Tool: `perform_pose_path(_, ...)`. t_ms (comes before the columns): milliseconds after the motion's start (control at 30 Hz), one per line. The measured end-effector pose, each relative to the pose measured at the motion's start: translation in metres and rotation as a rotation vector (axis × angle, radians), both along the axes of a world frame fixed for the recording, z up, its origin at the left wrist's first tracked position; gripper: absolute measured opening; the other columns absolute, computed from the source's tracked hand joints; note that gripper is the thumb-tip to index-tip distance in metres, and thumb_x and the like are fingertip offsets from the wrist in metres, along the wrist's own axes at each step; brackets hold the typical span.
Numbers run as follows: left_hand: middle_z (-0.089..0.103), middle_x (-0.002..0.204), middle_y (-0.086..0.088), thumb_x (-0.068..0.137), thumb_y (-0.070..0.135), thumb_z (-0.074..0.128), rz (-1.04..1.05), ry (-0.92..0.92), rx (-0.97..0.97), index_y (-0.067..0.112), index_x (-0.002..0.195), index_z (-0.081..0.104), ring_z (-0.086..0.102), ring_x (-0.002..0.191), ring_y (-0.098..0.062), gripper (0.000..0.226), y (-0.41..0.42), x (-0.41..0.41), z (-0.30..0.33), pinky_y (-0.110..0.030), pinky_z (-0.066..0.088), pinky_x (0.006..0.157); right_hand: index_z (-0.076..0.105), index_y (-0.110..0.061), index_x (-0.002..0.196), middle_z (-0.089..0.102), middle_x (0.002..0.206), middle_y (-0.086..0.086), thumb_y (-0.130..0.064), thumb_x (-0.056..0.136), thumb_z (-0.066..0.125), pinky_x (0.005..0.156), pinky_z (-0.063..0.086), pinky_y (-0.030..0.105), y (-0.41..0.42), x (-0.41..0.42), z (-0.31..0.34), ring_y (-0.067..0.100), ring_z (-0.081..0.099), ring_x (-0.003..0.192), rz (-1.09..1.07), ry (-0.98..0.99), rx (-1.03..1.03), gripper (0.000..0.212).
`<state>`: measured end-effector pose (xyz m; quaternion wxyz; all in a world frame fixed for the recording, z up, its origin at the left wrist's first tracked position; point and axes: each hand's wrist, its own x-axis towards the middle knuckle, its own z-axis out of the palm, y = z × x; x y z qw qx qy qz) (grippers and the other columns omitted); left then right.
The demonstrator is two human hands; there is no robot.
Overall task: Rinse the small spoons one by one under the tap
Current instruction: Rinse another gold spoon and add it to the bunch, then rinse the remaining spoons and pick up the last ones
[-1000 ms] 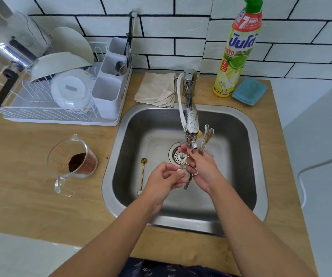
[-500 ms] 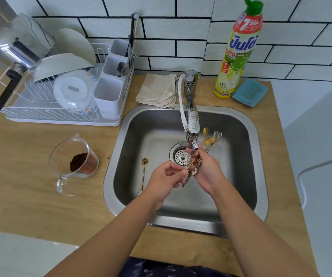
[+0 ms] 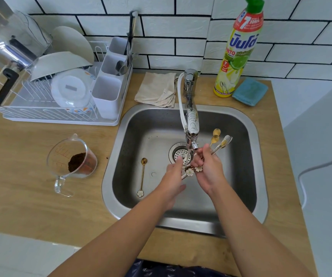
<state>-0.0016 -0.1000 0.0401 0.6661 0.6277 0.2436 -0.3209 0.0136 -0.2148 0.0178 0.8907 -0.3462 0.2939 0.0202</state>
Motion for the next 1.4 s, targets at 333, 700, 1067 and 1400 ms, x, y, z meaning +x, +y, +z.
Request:
perform_pose_path(333, 0.029, 0.163, -0.012, 0.097, 0.072, 0.012, 0.135, 0.189, -0.373, 0.015, 0.156, 0.031, 0.010, 0.155, -0.022, 0.085, -0.008, 0.001, 0.018, -0.047, 0.006, 0.126, 0.055, -0.002, 0.107, 0.059, 0.090, 0.009, -0.025, 0.112, 0.042, 0.046, 0.034, 0.018, 0.016, -0.001, -0.005, 0.004, 0.033, 0.045, -0.027, 0.000, -0.044, 0.026)
perform_pose_path(700, 0.040, 0.154, -0.013, 0.102, 0.038, 0.049, -0.463, -0.227, 0.699, 0.012, 0.148, 0.041, 0.042, 0.138, -0.028, 0.053, 0.058, 0.034, -0.051, -0.035, 0.032, 0.112, 0.052, -0.012, 0.087, 0.061, 0.082, 0.005, -0.029, 0.111, 0.043, 0.042, 0.036, 0.019, -0.004, -0.005, -0.013, 0.006, 0.035, 0.042, -0.102, 0.102, -0.041, 0.030)
perform_pose_path(1067, 0.057, 0.122, -0.017, 0.099, 0.006, 0.041, -0.979, -0.261, 1.231, 0.008, 0.135, 0.039, 0.062, 0.104, -0.030, 0.036, 0.102, 0.052, -0.102, -0.039, 0.051, 0.079, 0.057, -0.010, 0.083, 0.068, 0.082, 0.004, -0.031, 0.110, 0.047, 0.034, 0.024, 0.018, -0.015, -0.010, -0.023, 0.005, 0.029, 0.035, -0.091, 0.167, -0.066, 0.036)
perform_pose_path(1400, 0.064, 0.065, -0.008, 0.100, 0.009, 0.045, -0.399, 0.091, 0.360, 0.010, 0.096, 0.057, 0.064, 0.061, -0.021, 0.012, 0.064, 0.037, -0.060, -0.025, 0.040, 0.056, 0.060, -0.011, 0.082, 0.073, 0.083, 0.005, -0.029, 0.109, 0.050, 0.032, 0.024, 0.018, -0.018, -0.011, -0.030, 0.005, 0.029, 0.035, -0.073, 0.144, 0.017, 0.033)
